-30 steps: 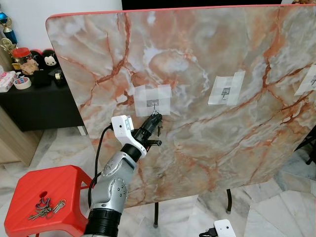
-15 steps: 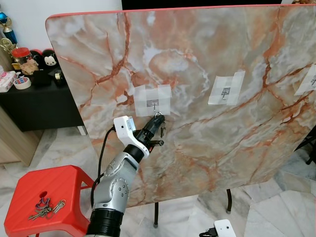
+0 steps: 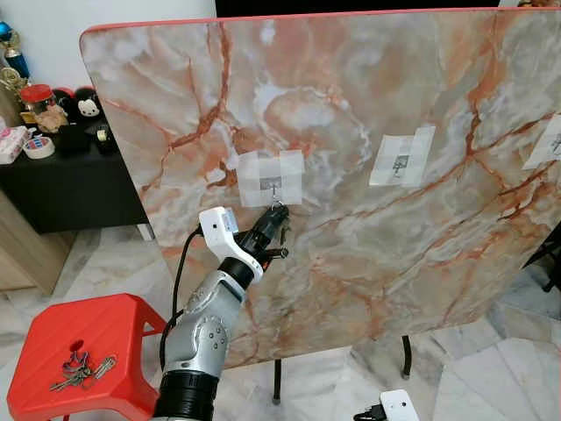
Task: Hang keys on a hook
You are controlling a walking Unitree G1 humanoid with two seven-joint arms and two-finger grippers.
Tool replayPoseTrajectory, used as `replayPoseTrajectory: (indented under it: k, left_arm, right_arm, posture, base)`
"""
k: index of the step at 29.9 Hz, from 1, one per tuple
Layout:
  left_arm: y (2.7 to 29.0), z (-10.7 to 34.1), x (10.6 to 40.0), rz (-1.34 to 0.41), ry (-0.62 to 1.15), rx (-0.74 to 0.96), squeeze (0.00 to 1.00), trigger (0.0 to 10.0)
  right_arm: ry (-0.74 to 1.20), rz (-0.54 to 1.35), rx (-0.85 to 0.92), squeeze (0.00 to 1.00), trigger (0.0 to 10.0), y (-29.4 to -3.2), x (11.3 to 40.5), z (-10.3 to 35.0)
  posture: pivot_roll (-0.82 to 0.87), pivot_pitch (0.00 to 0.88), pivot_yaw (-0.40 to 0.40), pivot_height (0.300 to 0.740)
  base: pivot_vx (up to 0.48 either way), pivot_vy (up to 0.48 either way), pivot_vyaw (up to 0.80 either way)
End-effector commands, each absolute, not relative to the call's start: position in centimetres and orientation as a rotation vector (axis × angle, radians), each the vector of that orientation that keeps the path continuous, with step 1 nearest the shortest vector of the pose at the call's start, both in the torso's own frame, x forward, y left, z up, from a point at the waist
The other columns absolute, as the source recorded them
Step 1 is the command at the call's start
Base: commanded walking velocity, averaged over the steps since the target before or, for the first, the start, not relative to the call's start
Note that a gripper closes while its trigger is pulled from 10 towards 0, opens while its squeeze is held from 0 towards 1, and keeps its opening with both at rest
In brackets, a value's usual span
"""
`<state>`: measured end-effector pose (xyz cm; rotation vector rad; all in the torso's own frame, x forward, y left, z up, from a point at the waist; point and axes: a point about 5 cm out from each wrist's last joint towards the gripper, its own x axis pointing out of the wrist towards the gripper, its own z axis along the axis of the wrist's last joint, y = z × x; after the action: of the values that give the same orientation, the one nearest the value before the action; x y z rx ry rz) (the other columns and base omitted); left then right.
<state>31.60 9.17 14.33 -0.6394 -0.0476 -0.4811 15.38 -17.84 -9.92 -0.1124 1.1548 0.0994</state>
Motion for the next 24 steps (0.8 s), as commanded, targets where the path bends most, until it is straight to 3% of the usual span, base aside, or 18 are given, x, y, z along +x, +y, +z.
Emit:
replayPoseTrajectory:
  k: [1,11,24]
  left_arm:
    - [8.7,15.5,31.6,-0.527,-0.091,-0.639,0.00,10.0]
    - [7.9,15.4,30.8,-0.614,-0.082,-0.585,0.00,10.0]
    - [9.2,15.5,31.3,-0.539,-0.106,-0.594,0.00,10.0]
  right_arm:
    - [1.150,0.090,-0.100,0.00,10.0,-17.9,15.5,-9.9]
    - [1.150,0.091,-0.101,0.00,10.0,-17.9,15.5,-9.8]
    - [1.151,0.092,-0.101,0.00,10.0,-17.9,15.6,-9.8]
  posture:
    - [0.06,0.000,-0.040,0.740]
    - [0.06,0.000,-0.041,0.740]
    - [0.06,0.000,-0.040,0.740]
  base:
    - [0.000,0.000,0.00]
    - [0.000,0.000,0.00]
    - [0.000,0.000,0.00]
